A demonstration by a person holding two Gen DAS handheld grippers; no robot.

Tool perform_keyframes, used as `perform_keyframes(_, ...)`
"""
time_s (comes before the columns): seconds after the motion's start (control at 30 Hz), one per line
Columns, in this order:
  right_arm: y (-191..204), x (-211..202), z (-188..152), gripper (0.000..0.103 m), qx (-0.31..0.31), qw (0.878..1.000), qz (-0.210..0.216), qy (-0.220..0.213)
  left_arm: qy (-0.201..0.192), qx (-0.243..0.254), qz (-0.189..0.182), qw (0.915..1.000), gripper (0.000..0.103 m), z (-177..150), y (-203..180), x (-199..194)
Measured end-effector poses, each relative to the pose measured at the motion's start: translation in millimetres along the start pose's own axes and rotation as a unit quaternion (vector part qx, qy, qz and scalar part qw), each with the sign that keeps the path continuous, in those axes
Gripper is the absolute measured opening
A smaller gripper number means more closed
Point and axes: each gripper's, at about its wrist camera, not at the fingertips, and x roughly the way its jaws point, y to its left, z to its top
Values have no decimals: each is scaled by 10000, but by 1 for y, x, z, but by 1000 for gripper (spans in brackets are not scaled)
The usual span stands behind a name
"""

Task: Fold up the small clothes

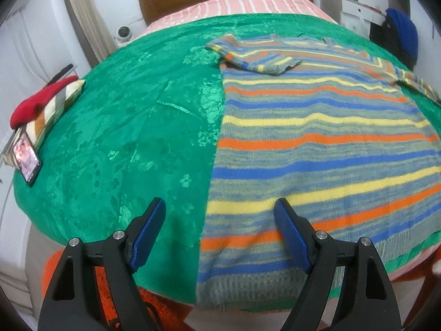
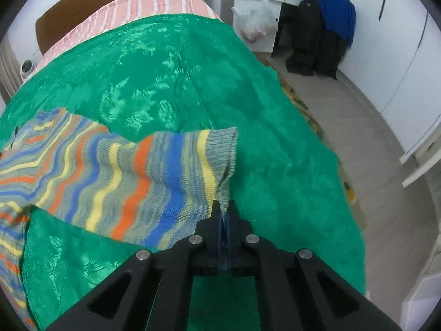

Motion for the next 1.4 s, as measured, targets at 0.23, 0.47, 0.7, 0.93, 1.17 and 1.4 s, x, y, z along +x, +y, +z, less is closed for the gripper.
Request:
perform_keyframes(0.23,17,-62,-13,53,-148,9976,519,-429,-32,-11,-99,9999,83,0,-2,0)
perform_keyframes(0.47,128,-74,-74,43,-589,9412,3266,638,-18,78,-196,9998,83,2,-9,4)
perform_keyframes(0.7,182,-6,-54,4,36,9362,3428,772,5,-39,-139,9999,83,-2,3,-2)
perform_keyframes(0.93,163,-26,-53,4,-307,9663,2476,631,86,-190,-310,9993,83,2,8,7)
perform_keyframes(1.17,164,-43,-64,22,-309,9546,2880,697,-117,164,-216,9996,86,-4,-2,-5)
perform_keyframes(1.4,160,-50,-107,22,-208,9168,3803,1205,53,134,-390,9991,88,0,-8,7)
